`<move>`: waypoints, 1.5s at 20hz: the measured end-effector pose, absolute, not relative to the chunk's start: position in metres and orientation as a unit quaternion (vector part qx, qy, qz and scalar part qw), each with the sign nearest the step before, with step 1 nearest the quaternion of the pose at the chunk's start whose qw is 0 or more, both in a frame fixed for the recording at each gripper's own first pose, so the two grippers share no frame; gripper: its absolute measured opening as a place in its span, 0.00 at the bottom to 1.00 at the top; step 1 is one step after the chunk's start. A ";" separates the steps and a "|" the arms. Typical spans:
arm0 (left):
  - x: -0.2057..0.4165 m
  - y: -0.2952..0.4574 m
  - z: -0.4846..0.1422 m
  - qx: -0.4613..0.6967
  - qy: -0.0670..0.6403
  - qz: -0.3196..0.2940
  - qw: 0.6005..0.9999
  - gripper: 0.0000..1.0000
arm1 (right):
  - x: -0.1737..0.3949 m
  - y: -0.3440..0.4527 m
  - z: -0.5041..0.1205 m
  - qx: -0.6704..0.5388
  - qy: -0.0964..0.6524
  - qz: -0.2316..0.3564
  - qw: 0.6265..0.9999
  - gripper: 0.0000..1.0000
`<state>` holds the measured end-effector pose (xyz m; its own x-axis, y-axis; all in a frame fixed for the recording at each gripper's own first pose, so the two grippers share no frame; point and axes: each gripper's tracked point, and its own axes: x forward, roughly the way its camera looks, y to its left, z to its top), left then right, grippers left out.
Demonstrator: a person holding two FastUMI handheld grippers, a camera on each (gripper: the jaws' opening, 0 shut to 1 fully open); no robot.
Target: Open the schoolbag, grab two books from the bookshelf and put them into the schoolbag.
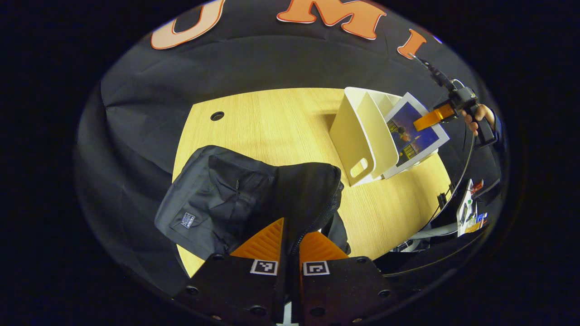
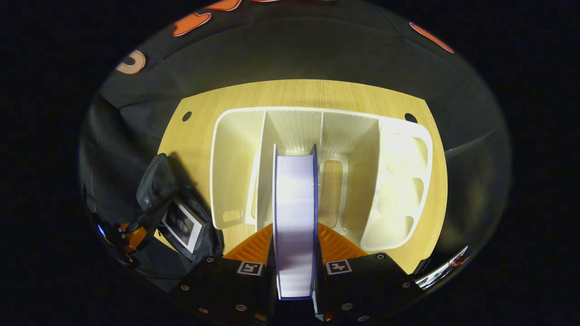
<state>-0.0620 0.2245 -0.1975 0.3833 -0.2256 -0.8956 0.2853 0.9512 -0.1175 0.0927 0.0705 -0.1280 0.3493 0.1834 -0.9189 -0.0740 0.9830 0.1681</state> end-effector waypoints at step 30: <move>-0.029 0.232 -0.175 0.094 0.483 -0.313 0.812 0.06 | -0.067 0.131 -0.086 0.248 0.487 0.055 0.836 0.34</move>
